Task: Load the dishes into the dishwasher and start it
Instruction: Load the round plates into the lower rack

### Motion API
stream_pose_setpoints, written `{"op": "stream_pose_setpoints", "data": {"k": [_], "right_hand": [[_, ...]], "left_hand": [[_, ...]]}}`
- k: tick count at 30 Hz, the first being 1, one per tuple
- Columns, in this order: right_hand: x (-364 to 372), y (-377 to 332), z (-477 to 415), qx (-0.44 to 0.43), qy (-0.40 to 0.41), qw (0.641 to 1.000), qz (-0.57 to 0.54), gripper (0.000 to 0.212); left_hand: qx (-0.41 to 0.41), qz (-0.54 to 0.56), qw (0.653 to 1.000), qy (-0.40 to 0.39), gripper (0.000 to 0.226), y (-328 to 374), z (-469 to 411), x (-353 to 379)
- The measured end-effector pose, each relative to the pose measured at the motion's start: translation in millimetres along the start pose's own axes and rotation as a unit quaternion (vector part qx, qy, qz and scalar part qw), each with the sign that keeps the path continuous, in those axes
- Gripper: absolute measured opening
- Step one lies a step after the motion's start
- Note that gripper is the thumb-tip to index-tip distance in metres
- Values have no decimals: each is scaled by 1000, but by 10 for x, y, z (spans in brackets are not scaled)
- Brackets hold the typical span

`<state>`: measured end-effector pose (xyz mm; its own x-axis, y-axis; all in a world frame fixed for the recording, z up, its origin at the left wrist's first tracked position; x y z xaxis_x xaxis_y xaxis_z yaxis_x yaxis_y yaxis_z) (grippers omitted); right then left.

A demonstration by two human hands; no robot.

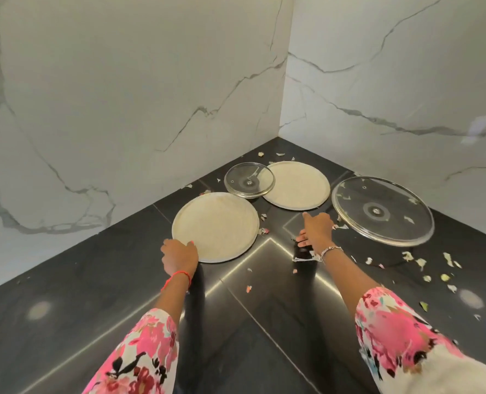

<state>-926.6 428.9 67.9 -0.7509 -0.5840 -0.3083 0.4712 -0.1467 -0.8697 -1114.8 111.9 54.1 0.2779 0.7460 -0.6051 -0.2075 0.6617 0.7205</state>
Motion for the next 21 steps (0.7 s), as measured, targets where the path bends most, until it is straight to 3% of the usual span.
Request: {"op": "stream_pose_setpoints", "data": {"k": [5, 12, 15, 19, 21], "right_hand": [[100, -78, -431, 14, 14, 999, -35, 17], [93, 10, -857, 83, 95, 988, -85, 21], [103, 62, -939, 101, 114, 979, -133, 33], [165, -29, -979, 97, 85, 963, -239, 44], [174, -145, -1006, 79, 48, 967, -237, 45]], "left_hand": [[-10, -2, 998, 57, 33, -43, -243, -11], [15, 60, 997, 35, 49, -242, -574, 9], [27, 79, 996, 23, 39, -181, -528, -24], [45, 100, 994, 23, 32, -140, -491, -39], [47, 113, 992, 27, 29, -154, -486, -58]]}}
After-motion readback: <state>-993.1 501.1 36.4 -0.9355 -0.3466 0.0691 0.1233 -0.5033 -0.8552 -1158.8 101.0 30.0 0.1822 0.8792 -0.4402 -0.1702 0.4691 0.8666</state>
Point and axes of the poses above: each hand's wrist, its own z-axis away from the middle knuckle, its own x-axis out of the palm, y = z × x, the point moved 9 cm from there along -z, towards the middle knuckle, and after that the axes turned 8 degrees about -y, right-handed, at the moved point
